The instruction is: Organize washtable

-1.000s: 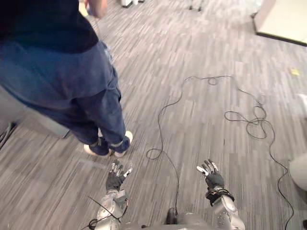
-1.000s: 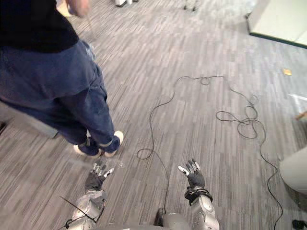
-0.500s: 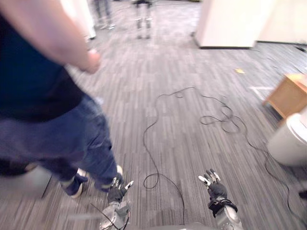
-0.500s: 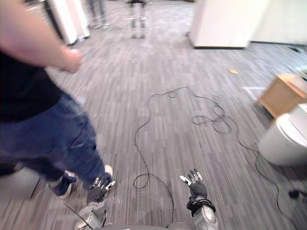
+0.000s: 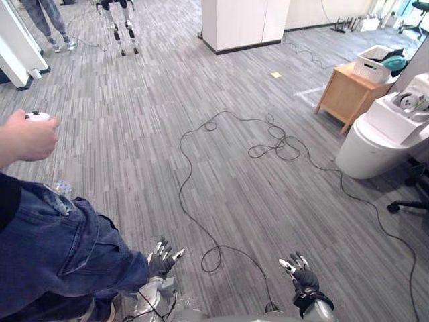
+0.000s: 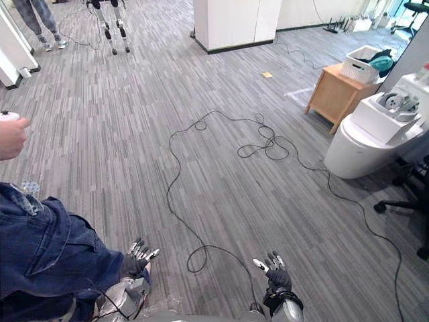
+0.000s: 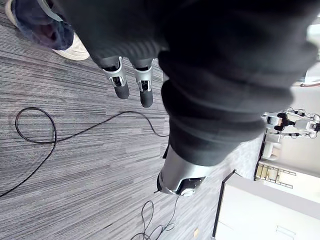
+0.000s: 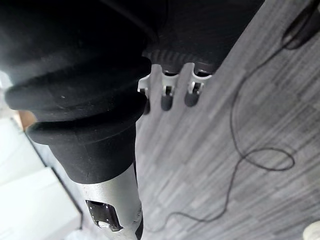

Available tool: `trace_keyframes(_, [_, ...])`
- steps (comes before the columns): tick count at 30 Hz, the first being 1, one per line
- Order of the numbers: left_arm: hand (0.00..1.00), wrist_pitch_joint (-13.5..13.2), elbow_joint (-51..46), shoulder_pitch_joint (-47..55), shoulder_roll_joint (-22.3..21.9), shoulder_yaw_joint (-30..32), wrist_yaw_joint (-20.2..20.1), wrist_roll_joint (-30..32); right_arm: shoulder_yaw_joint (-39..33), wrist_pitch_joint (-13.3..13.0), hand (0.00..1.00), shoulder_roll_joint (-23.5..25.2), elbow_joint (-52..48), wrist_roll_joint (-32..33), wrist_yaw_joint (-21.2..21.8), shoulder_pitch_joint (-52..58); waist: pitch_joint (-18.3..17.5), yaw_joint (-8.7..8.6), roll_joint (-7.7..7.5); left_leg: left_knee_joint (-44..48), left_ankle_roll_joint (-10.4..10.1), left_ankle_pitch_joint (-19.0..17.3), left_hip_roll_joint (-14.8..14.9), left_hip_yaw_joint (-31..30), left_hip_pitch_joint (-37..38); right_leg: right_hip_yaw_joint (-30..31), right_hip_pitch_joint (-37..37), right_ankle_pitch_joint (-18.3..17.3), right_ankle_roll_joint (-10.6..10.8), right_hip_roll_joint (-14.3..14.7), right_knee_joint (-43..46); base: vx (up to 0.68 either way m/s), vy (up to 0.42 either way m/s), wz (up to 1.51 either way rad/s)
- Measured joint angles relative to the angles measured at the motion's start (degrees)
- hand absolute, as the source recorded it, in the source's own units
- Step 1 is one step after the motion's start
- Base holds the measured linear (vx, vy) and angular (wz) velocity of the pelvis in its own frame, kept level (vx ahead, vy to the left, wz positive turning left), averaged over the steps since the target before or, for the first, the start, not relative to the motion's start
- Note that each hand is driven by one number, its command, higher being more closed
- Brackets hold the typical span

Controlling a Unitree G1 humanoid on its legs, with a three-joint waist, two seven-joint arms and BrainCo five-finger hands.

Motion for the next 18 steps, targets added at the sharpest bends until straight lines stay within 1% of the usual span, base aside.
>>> trace_keyframes(2, [0.00, 0.0, 0.2, 0.4, 0.1, -0.4, -0.2, 0.0, 0.5, 0.1, 0.00, 0.1, 1.1, -0.8, 0.4, -0.8, 0.1, 0.00, 0.13, -1.9, 0.4, 0.3, -0.1, 1.6, 2.0, 0.5, 0.0, 0.7, 0.2, 0.1, 0.0, 0.10, 0.054, -0.40])
trace_keyframes(3, [0.00, 0.1, 0.2, 0.4, 0.1, -0.7, -0.3, 0.0, 0.5, 0.2, 0.00, 0.0, 1.8, -0.8, 0.9, -1.3, 0.0, 0.02, 0.36, -2.7, 0.5, 0.3, 0.1, 2.5, 3.0, 0.5, 0.0, 1.3, -0.1, 0.7, 0.1, 0.11, 0.045, -0.31])
trace_keyframes(5, [0.00, 0.1, 0.3, 0.4, 0.0, -1.3, -0.6, 0.1, 0.5, 0.1, 0.00, -0.2, 1.9, -0.9, 1.1, -1.9, -0.1, -0.08, 0.87, -3.4, 0.8, 0.6, 0.5, 2.7, 3.6, 0.0, -0.1, 2.8, -0.1, 1.3, -0.1, 0.11, 0.034, -0.24])
trace_keyframes(7, [0.00, 0.1, 0.3, -0.3, 0.0, -1.4, -0.7, 0.2, 0.5, 0.1, 0.00, -0.6, 2.3, -1.0, 1.1, -2.1, -0.2, -0.07, 1.07, -3.6, 0.8, 0.7, 0.8, 2.7, 3.6, -2.1, 0.0, 4.2, 0.3, 1.3, -1.1, 0.08, 0.019, -0.08])
trace_keyframes(8, [0.00, 0.1, 0.3, -0.9, 0.1, -1.4, -0.7, 0.2, 0.5, 0.1, 0.00, -0.9, 2.6, -0.9, 1.1, -2.1, -0.3, -0.13, 1.23, -3.6, 0.8, 0.7, 1.0, 2.5, 3.5, -3.7, 0.1, 5.2, 0.0, 1.1, -2.1, 0.08, 0.007, 0.01])
trace_keyframes(9, [0.00, 0.2, 0.5, -1.3, 0.1, -1.4, -0.7, 0.7, 0.4, 0.1, 0.00, -1.2, 2.7, -0.9, 1.1, -2.1, -0.4, -0.03, 1.34, -3.6, 0.8, 0.8, 1.1, 2.4, 3.4, -5.4, 0.5, 6.1, 0.3, 0.8, -3.2, 0.08, 0.006, 0.04])
trace_keyframes(10, [0.00, 0.1, 0.7, -1.4, 0.0, -1.4, -0.8, 1.0, 0.4, 0.1, 0.00, -1.3, 3.1, -0.9, 1.1, -2.2, -0.4, -0.01, 1.52, -3.6, 0.8, 0.8, 1.1, 2.4, 3.4, -6.1, 0.8, 6.6, 0.0, 0.7, -3.7, 0.06, 0.012, 0.10])
trace_keyframes(11, [0.00, 0.1, 2.0, -1.6, 0.0, -1.4, -1.2, 1.2, 0.3, 0.1, 0.00, -1.6, 4.3, -1.0, 1.1, -2.2, -0.7, -0.06, 1.91, -3.6, 0.8, 0.8, 1.0, 2.2, 3.8, -7.7, 2.1, 7.5, -0.2, 0.4, -5.0, 0.04, 0.024, 0.13])
trace_keyframes(15, [0.00, 0.2, 2.6, -1.5, 0.0, -1.7, -1.5, 1.2, -0.7, 0.1, 0.00, -1.6, 5.6, -0.9, 1.1, -1.9, -1.1, -0.02, 1.91, -3.6, 0.7, 0.9, 0.4, 0.7, 4.6, -11.8, 4.2, 7.6, -0.2, -0.6, -5.8, 0.03, 0.018, 0.21])
trace_keyframes(18, [0.00, 0.3, 3.7, -1.3, 0.1, -2.6, -1.6, 1.2, -0.9, 0.1, 0.00, -1.5, 6.1, -0.6, 1.0, -1.7, -1.7, 0.04, 1.84, -3.6, 0.7, 0.9, 0.2, 0.0, 4.6, -13.6, 4.7, 7.7, -0.2, -0.9, -5.8, 0.02, 0.009, 0.19])
